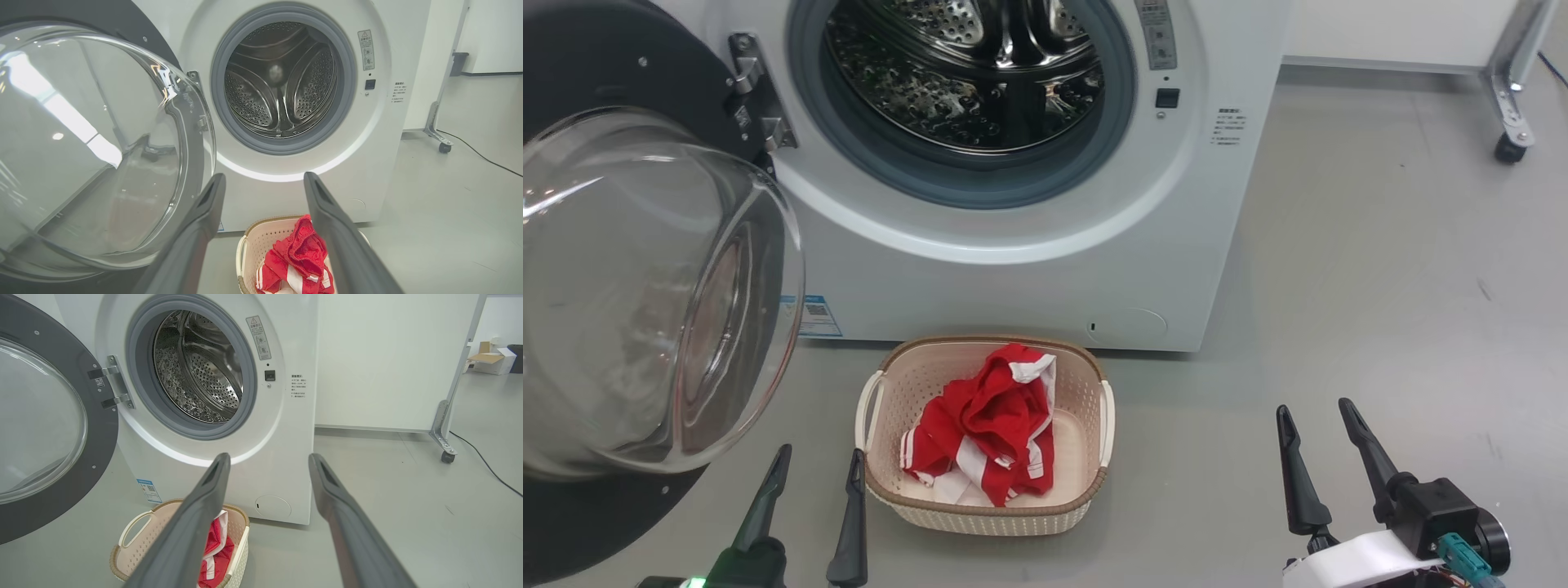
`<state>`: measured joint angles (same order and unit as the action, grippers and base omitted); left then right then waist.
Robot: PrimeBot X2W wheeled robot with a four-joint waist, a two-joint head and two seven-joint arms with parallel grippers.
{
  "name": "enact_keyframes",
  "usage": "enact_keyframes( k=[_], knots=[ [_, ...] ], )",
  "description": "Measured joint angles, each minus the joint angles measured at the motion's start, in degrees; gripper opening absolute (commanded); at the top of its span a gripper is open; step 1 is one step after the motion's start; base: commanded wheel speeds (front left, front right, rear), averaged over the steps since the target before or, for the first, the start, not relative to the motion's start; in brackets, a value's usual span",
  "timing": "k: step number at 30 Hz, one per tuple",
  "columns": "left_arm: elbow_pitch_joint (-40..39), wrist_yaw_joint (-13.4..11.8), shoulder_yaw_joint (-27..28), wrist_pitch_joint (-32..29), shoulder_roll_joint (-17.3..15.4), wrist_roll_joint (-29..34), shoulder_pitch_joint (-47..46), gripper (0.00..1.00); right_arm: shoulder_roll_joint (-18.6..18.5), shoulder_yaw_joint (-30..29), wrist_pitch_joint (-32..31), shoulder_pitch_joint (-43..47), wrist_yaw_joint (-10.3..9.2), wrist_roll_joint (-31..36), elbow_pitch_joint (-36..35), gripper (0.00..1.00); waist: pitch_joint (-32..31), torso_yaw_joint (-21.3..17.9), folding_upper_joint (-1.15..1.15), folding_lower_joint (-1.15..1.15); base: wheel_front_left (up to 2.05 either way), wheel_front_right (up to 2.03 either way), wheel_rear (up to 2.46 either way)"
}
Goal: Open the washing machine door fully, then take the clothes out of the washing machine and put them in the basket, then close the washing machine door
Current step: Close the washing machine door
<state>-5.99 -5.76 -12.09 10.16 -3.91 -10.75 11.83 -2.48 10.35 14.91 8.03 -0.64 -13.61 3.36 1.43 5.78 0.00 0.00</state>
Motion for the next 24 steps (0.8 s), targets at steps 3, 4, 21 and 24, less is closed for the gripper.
enact_keyframes(
  k=[3,4,21,24],
  knots=[
    [0.0,-0.3,1.1,0.0,0.0,0.0,0.0,1.0,0.0,0.5,0.0,0.0,0.21,0.1,0.1,1.0,0.0,2.1,0.0,0.0,0.0,0.0,0.0],
    [0.0,-0.4,1.3,0.1,0.0,0.0,0.0,1.0,0.0,0.7,0.0,0.0,0.36,0.2,0.1,1.0,0.0,2.8,0.0,0.0,0.0,0.0,0.0],
    [0.2,-0.5,0.8,0.0,0.2,0.0,0.2,1.0,0.0,0.4,0.0,0.1,0.98,0.2,1.3,1.0,-1.0,16.2,0.0,0.0,0.0,0.0,0.0],
    [0.4,-0.5,0.9,-0.1,0.2,0.0,0.2,1.0,0.0,0.7,0.0,0.5,0.99,0.2,1.3,1.0,-1.5,19.2,0.0,0.0,0.0,0.0,0.0]
  ],
)
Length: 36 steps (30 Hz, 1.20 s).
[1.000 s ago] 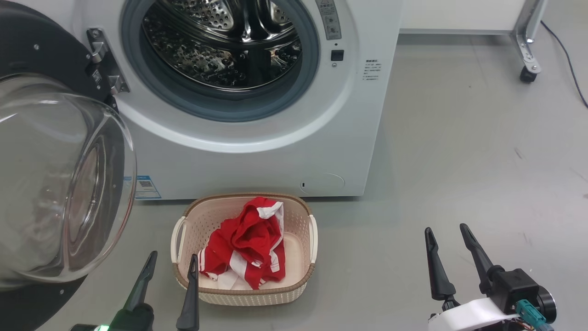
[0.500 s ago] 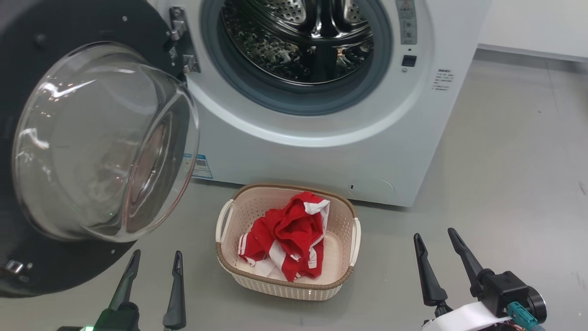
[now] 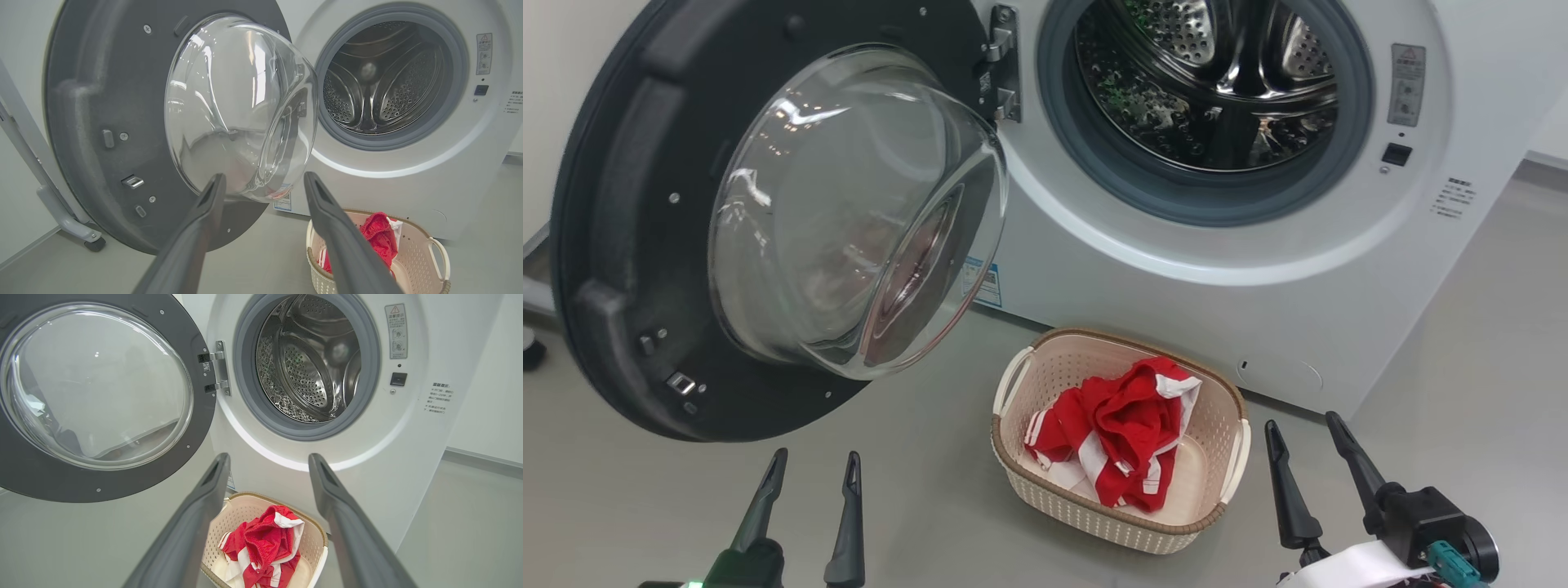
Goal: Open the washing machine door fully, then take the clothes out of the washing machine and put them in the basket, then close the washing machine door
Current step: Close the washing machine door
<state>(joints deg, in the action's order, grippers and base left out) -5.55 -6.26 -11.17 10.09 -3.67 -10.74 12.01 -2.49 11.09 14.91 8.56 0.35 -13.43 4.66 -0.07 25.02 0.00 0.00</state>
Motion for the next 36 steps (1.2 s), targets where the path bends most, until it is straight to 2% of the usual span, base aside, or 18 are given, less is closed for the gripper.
enact_keyframes(
  k=[7,20,21,22,24,25,32,33,36],
  knots=[
    [0.0,0.0,0.9,0.0,0.0,0.0,0.1,1.0,0.2,1.2,0.0,0.0,0.08,0.0,0.1,1.0,-0.9,2.9,0.0,0.0,0.0,0.0,0.0],
    [0.0,0.0,0.9,-0.5,0.0,-0.1,0.1,0.98,0.2,1.7,0.0,0.1,0.0,0.0,0.3,1.0,-1.1,3.3,0.0,0.0,0.0,0.0,0.0],
    [0.0,0.0,0.9,-0.6,0.0,-0.2,0.1,0.95,0.2,1.7,0.0,0.1,-0.01,0.0,0.3,1.0,-1.1,3.3,0.0,0.0,0.0,0.0,0.0],
    [0.0,0.0,0.9,-0.8,0.0,-0.2,0.1,0.71,0.2,1.7,0.0,0.1,-0.01,0.0,0.3,1.0,-1.1,3.3,0.0,0.0,0.0,0.0,0.0],
    [0.0,0.0,0.9,-0.9,0.0,-0.3,0.1,0.12,0.2,1.8,0.0,0.1,-0.01,0.0,0.3,1.0,-1.1,3.3,0.0,0.0,0.0,0.0,0.0],
    [0.0,0.0,0.9,-1.0,0.0,-0.3,0.2,0.0,0.2,1.8,0.0,0.1,-0.01,0.0,0.3,1.0,-1.1,3.3,0.0,0.0,0.0,0.0,0.0],
    [-0.6,0.1,0.6,-1.0,0.0,-2.3,0.2,0.0,0.2,1.9,0.0,0.1,-0.09,0.0,0.3,1.0,-1.1,3.4,0.0,0.0,0.0,0.0,0.0],
    [-0.9,0.8,0.6,-1.0,0.0,-3.4,0.2,0.0,0.2,1.9,0.0,0.1,-0.09,0.0,0.2,1.0,-1.1,3.4,0.0,0.0,0.0,0.0,0.0],
    [-2.8,3.4,0.4,-0.8,0.4,-12.0,0.1,0.0,0.2,1.9,0.0,0.1,-0.48,0.0,0.2,1.0,-1.1,3.5,0.0,0.0,0.0,0.0,0.0]
  ],
)
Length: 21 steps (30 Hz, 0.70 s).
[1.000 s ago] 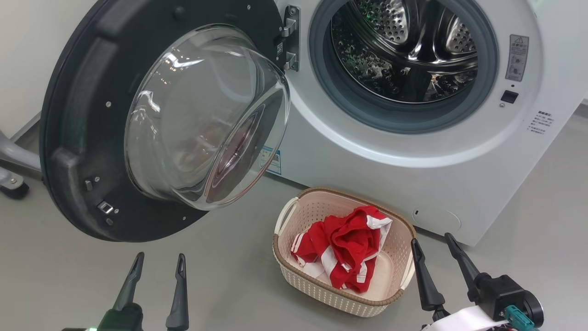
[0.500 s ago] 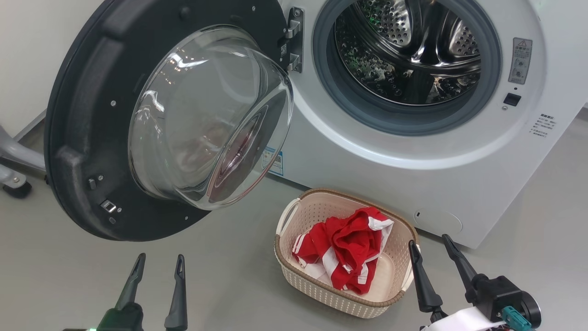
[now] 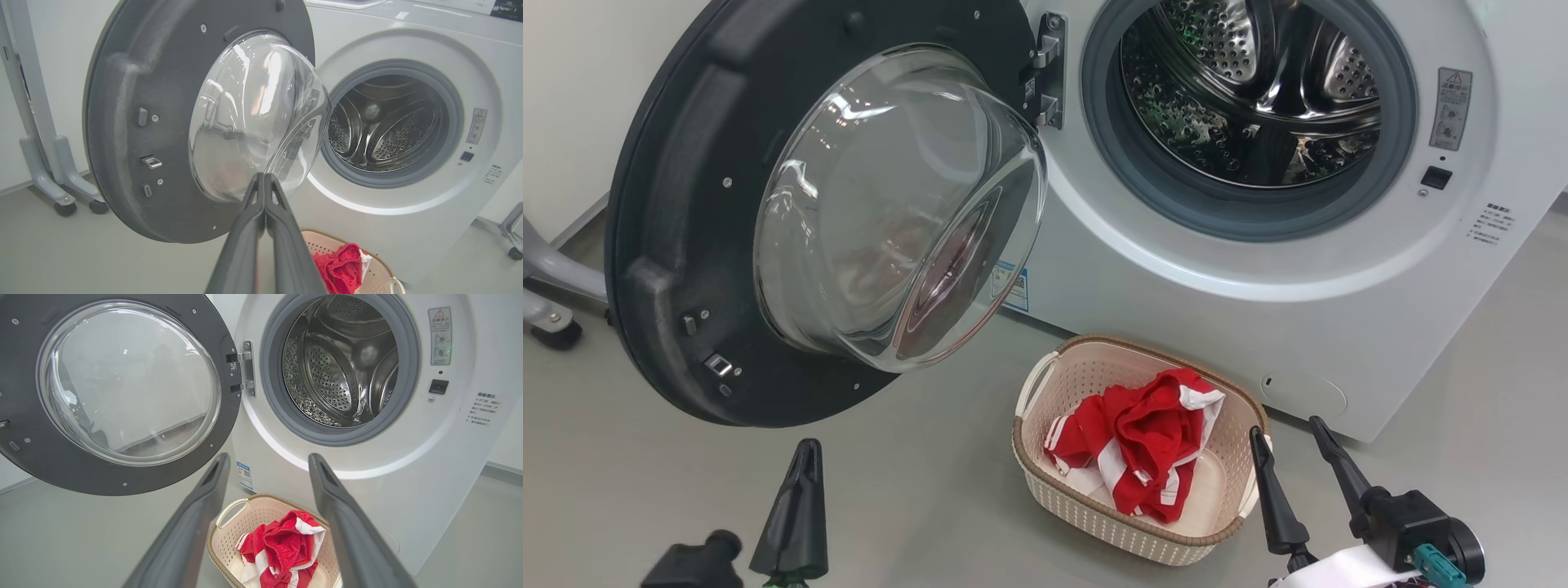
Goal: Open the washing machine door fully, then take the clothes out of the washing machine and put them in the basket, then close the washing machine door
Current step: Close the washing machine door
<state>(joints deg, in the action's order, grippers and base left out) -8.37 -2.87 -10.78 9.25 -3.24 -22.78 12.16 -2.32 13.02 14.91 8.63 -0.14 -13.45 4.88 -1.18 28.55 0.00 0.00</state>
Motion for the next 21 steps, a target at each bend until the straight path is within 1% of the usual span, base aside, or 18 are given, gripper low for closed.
enact_keyframes(
  k=[1,4,5,7,9,11,14,17,20,21],
  knots=[
    [0.0,0.0,0.0,0.0,0.0,0.0,0.0,0.0,0.0,0.0,0.0,0.0,0.0,0.0,0.0,1.0,0.0,0.0,0.0,0.0,0.0,0.0,0.0],
    [-2.4,2.7,0.0,0.4,0.3,-11.4,0.0,0.0,0.0,0.0,0.0,0.0,0.0,0.0,0.0,1.0,0.0,0.2,0.0,0.0,0.0,0.0,0.0],
    [-3.4,3.3,-0.2,0.5,0.3,-16.3,0.0,0.0,0.0,0.0,0.0,0.0,0.0,0.0,0.0,1.0,0.0,0.2,0.0,0.0,0.0,0.0,0.0],
    [-6.6,3.3,-2.5,1.8,0.2,-24.6,0.1,0.0,0.0,0.0,0.0,0.0,-0.01,0.0,0.0,1.0,0.0,0.4,0.0,0.0,0.0,0.0,0.0],
    [-10.7,3.9,-5.7,3.5,0.2,-30.2,0.8,0.0,0.0,0.0,0.0,0.0,-0.01,0.0,0.0,1.0,-0.1,0.5,0.0,0.0,0.0,0.0,0.0],
    [-14.4,5.2,-8.6,4.7,0.3,-35.7,2.4,0.0,0.0,0.0,0.0,0.0,-0.01,0.0,0.0,1.0,-0.2,0.6,0.0,0.0,0.0,0.0,0.0],
    [-18.7,6.7,-9.7,5.5,0.2,-43.9,4.1,0.0,0.0,0.1,0.0,0.0,-0.01,0.0,0.0,1.0,-0.2,0.6,0.0,0.0,0.0,0.0,0.0],
    [-21.0,7.7,-6.6,5.5,0.2,-52.0,3.5,0.0,0.0,0.2,0.0,0.0,-0.01,0.0,0.0,1.0,-0.2,0.7,0.0,0.0,0.0,0.0,0.0],
    [-20.9,7.8,1.5,5.5,0.3,-60.2,-0.7,0.0,0.0,0.4,0.0,0.0,-0.01,0.0,0.0,1.0,-0.2,0.7,0.0,0.0,0.0,0.0,0.0],
    [-20.8,7.9,3.8,5.5,0.2,-61.2,-2.5,0.0,0.0,0.4,0.0,0.0,-0.01,0.0,0.0,1.0,-0.1,0.7,0.0,0.0,0.0,0.0,0.0]
  ],
)
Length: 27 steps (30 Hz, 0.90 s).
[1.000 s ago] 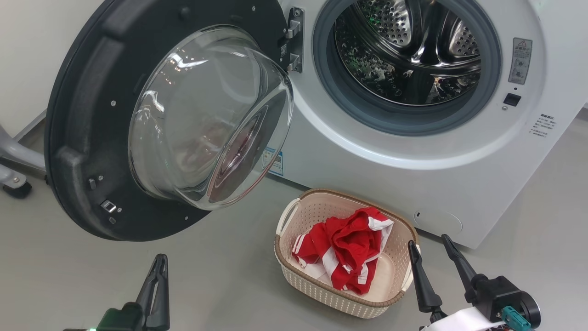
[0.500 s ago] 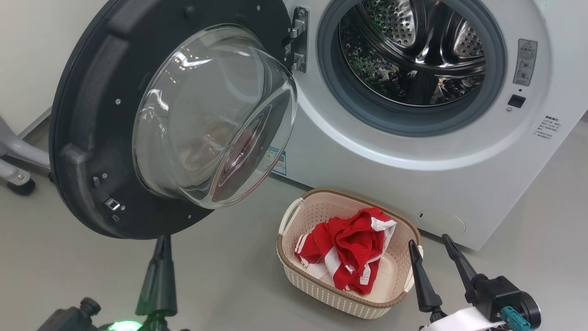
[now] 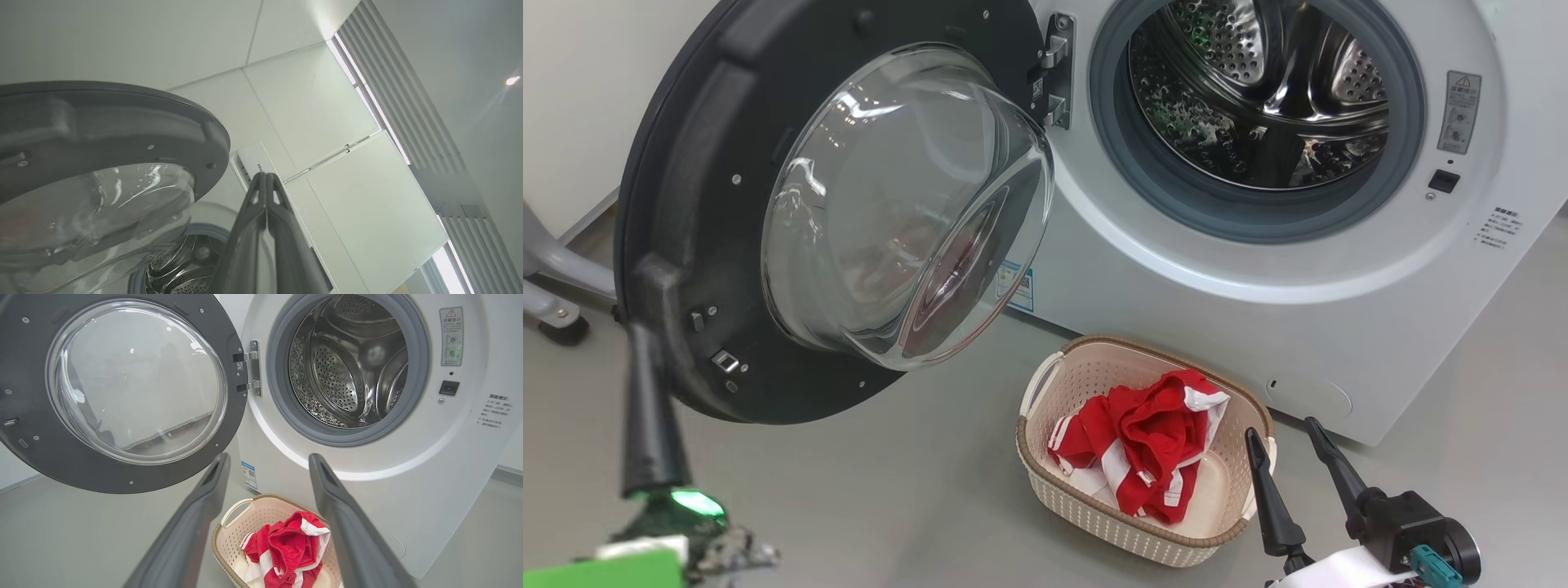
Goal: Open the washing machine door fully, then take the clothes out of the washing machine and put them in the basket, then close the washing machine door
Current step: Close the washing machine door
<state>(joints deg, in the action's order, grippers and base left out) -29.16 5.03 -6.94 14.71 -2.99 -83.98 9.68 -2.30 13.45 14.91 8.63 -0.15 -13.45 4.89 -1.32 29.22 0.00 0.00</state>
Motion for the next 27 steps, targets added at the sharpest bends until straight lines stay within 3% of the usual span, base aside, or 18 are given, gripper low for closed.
enact_keyframes(
  k=[4,7,12,21,27],
  knots=[
    [1.4,0.3,5.8,-0.6,0.0,-0.9,-4.0,0.0,0.0,0.1,0.0,0.0,0.0,0.0,0.0,1.0,0.2,0.0,0.0,0.0,0.0,0.0,0.0],
    [4.7,-0.2,10.2,-3.0,-3.5,-4.0,-7.6,0.0,-0.1,0.3,0.0,0.0,0.01,0.4,0.0,1.0,0.4,0.0,0.0,0.0,0.0,0.0,0.0],
    [11.7,-3.0,15.8,-5.6,-8.2,-7.7,-13.4,0.0,-0.5,0.8,0.0,0.0,0.07,0.9,0.0,1.0,1.2,0.0,0.0,0.0,0.0,0.0,0.0],
    [27.9,-10.5,20.1,-12.4,-16.0,-14.1,-21.8,0.0,-1.3,2.1,-0.6,-0.5,0.88,2.0,-0.4,1.0,3.0,-1.0,0.0,0.0,0.0,0.0,0.0],
    [36.7,-11.8,20.1,-17.1,-19.3,-15.9,-24.5,0.0,-1.4,2.5,-1.1,-1.4,1.27,2.1,-0.6,1.0,4.1,-2.8,0.0,0.0,0.0,0.0,0.0]
  ],
)
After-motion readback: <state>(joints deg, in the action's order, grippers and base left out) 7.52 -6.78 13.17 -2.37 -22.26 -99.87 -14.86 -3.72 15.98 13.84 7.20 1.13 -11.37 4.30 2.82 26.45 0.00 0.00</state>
